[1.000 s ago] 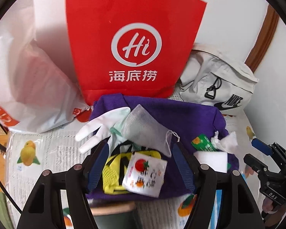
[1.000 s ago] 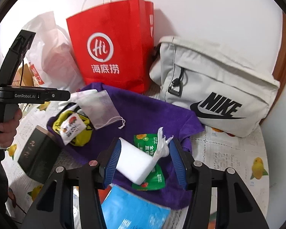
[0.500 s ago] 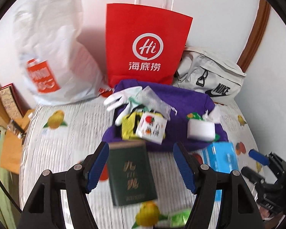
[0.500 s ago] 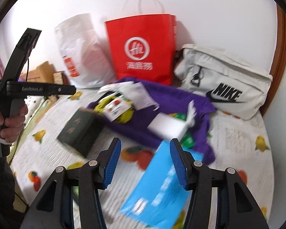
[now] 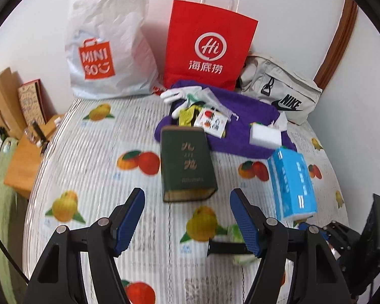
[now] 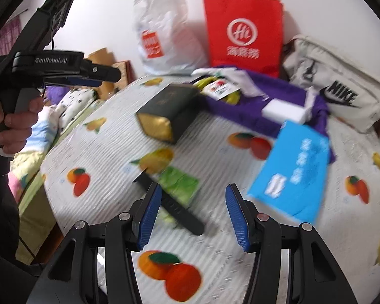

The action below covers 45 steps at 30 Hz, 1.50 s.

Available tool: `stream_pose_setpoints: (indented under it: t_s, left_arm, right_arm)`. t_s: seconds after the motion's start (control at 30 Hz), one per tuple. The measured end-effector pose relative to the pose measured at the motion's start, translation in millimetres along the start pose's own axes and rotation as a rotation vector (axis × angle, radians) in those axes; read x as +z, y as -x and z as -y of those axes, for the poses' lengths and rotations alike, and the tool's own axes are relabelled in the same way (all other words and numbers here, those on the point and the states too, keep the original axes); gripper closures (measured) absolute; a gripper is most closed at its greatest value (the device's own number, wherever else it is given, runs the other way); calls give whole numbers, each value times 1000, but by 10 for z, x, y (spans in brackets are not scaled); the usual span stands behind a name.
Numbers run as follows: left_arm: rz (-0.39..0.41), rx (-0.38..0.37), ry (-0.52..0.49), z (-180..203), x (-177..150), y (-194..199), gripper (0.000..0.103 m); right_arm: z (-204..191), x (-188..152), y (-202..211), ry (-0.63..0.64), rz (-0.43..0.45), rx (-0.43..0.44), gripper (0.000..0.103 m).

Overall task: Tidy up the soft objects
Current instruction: 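Grasp the black watch strap with the right tool while the left tool moves toward the green packet, then grasp the green tissue packet with the left tool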

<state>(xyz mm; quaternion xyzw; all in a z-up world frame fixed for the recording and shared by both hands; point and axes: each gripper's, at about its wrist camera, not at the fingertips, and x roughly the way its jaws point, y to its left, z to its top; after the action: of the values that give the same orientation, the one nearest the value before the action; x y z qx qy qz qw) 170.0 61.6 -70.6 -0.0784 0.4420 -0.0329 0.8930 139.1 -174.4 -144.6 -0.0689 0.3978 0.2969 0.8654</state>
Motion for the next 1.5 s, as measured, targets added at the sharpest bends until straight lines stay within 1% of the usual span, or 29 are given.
stream_pose_setpoints:
  t_s: [0.2,0.3,0.4,0.5,0.6,0.67,0.7,0.73,0.8,0.87,0.9,0.97,1.07,1.2,1.37,1.5]
  left_arm:
    - [-12,-2,6,-19,-186,-39,35]
    - [-18,-6,18,-66,-234,-96,35]
    - [-29,-8,31,-114,-283,-158,35]
    - [-46,-14,38,-159,-324,-221,35]
    - [-57,-16,44,-192,-343,-262,35]
    - [-62,-24,49,-204,-340,-284,35]
    - [-63,-25,51,-210,-336,-292,35]
    - [-64,-25,53,-215,-333,-300,35]
    - [-63,-30,53,-214,-336,-306,35]
    - [-66,-36,58,-213,-339,-317,35]
    - [-69,-40,58,-206,-344,-320,35]
    - [-69,-44,51,-190,-351,-319,35]
    - [-71,-46,43,-172,-371,-302,35]
    - [-73,-55,33,-138,-410,-280,35]
    - [-78,-72,22,-74,-492,-283,35]
    - [-98,-70,17,-39,-564,-333,35]
  right_arm:
    - [-169,-77,-278,74,-36,21,56]
    - [-216,-78,-415,116,-59,35,56]
    - [-254,-99,-555,150,-87,27,56]
    - [-256,-118,-669,159,-116,27,56]
    - [-257,-123,-719,153,-128,31,56]
    - [-272,-124,-721,165,-131,27,61]
    - [-281,-120,-710,174,-126,15,70]
    - [-266,-110,-697,168,-119,0,78]
    - [-173,-74,-671,114,-125,14,84]
    - [-76,-56,-619,46,-113,46,84]
    - [-48,-60,-593,27,-109,45,84]
    - [-28,-72,-544,19,-97,19,84]
    - [44,-103,-454,-23,-88,12,84]
    - [117,-194,-270,-66,-75,-28,84]
    - [206,-426,-141,-98,-109,-93,84]
    - [259,-617,-231,-113,-153,-117,84]
